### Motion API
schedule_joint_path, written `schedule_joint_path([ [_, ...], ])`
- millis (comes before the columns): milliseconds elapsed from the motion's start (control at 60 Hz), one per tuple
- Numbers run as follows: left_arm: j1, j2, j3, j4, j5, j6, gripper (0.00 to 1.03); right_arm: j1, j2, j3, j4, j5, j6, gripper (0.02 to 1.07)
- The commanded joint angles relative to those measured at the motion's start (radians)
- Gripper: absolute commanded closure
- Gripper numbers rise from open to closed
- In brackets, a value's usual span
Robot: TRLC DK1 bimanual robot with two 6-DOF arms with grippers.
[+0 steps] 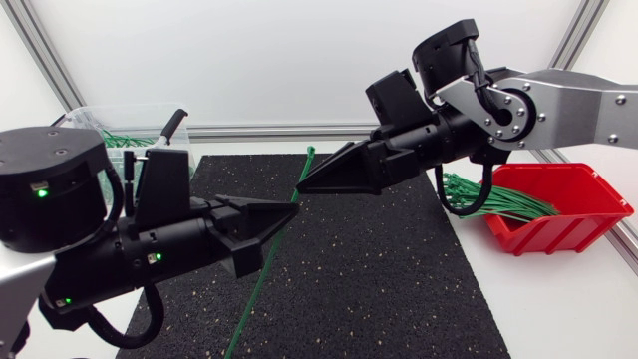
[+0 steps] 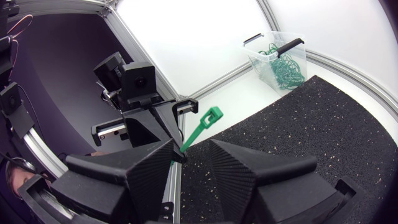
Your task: Take a green cable tie from the red box, thread the tail through the head to close it, then place it in the transparent bin on the left.
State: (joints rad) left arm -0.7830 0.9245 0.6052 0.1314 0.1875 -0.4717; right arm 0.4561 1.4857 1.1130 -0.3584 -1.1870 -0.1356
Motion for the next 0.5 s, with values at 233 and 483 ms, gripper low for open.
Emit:
schedule_joint_path([
  [233,0.007,0.019,0.042,0.004,0.017,-0.044,0.99,0.01,-0.004,-0.03,0.035,-0.017,-0.012,0.62],
  [483,0.024,0.022,0.047,0.007,0.017,-0.05,0.99,0.004,-0.015,-0.053,0.044,-0.02,-0.015,0.71],
])
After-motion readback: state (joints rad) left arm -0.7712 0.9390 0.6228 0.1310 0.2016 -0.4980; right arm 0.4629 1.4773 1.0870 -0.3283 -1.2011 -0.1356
